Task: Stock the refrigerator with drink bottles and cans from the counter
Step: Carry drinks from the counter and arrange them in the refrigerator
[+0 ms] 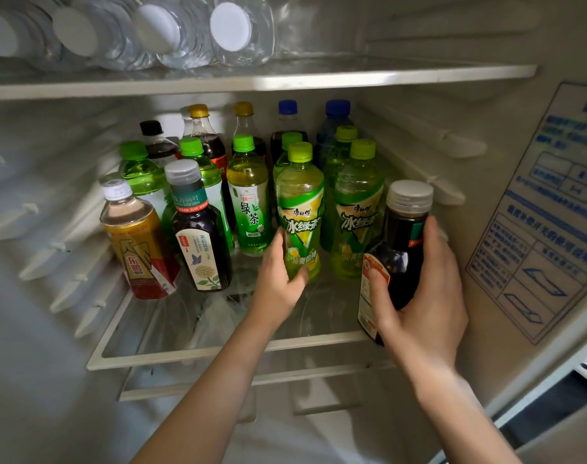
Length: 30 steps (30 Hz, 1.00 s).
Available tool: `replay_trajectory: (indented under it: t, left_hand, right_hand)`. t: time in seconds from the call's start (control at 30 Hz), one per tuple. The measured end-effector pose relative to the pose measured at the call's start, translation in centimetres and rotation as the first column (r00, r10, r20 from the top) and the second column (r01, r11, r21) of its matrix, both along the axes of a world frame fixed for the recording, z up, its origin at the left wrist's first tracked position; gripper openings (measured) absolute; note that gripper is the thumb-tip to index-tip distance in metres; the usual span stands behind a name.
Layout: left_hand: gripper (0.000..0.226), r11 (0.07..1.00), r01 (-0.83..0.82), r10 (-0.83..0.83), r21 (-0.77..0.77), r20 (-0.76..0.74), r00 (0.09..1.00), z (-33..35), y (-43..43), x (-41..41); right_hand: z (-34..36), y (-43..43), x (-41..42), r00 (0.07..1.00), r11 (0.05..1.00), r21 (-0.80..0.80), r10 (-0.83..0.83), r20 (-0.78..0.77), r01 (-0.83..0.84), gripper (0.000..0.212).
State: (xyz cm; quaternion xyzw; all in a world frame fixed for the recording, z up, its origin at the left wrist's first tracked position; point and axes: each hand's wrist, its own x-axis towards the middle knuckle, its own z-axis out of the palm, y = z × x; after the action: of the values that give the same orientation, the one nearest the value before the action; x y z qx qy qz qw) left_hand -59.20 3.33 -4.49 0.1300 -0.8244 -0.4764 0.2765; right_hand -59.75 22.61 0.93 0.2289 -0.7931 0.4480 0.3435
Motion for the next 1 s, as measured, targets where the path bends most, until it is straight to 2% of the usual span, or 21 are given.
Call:
replay_trajectory:
  t: [0.1,0.2,0.27,0.33,0.47,0.57,0.7,0.77,0.9,1.0]
  left_hand:
    - [0.072,0.994,-0.09,0.087,-0.058,-0.057,0.995,0.5,0.6,1.0]
    - [0.058,0.987,-0.157,0.161,0.04,-0.173,0.972,1.3,1.0,2.5]
    - [0.045,0.98,-0.134,0.163,0.148,-0.206,0.965,1.7,1.6,3.8]
    - [0.036,0.975,-0.041,0.087,0.219,-0.202,0.976,2.0,2.9,5.1]
    - [0.039,0.948,0.179,-0.147,0.265,-0.138,0.98,1.6,6.2,6.7]
    - [0.047,0.914,0.255,-0.238,0.315,-0.091,0.967,1.5,7.2,6.6]
    - [0.058,0.869,0.279,-0.267,0.409,-0.087,0.96,1.9,6.8,6.3]
    - [0.062,0.87,0.292,-0.28,0.398,-0.09,0.956,2.1,6.7,6.3]
    - [0.072,0.91,0.293,-0.282,0.293,-0.082,0.956,1.8,6.7,6.3]
    - [0.065,0.919,0.305,-0.287,0.252,-0.105,0.952,1.7,6.3,6.2]
  right_hand:
    - [0.3,0.7,0.5,0.994,0.994,-0.046,0.104,0.02,-0.103,0.064]
    - [0.2,1.6,1.0,0.973,0.969,-0.136,0.217,0.073,-0.206,0.049]
    - [0.1,1.9,1.3,0.961,0.954,-0.186,0.255,0.103,-0.233,0.046]
    - [0.1,1.8,1.7,0.956,0.945,-0.217,0.273,0.105,-0.245,0.047]
    - [-0.1,1.1,2.6,0.927,0.913,-0.281,0.344,0.149,-0.294,0.051]
    - [0.0,0.7,2.9,0.85,0.8,-0.491,0.489,0.198,-0.346,0.052]
    - [0.4,0.4,2.8,0.758,0.661,-0.687,0.603,0.249,-0.301,0.049]
    - [0.3,0.4,2.6,0.737,0.645,-0.714,0.617,0.277,-0.272,0.048]
    - [0.4,0.7,2.1,0.727,0.677,-0.682,0.612,0.311,-0.277,0.044]
    - [0.4,1.0,1.9,0.747,0.737,-0.597,0.582,0.321,-0.318,0.035]
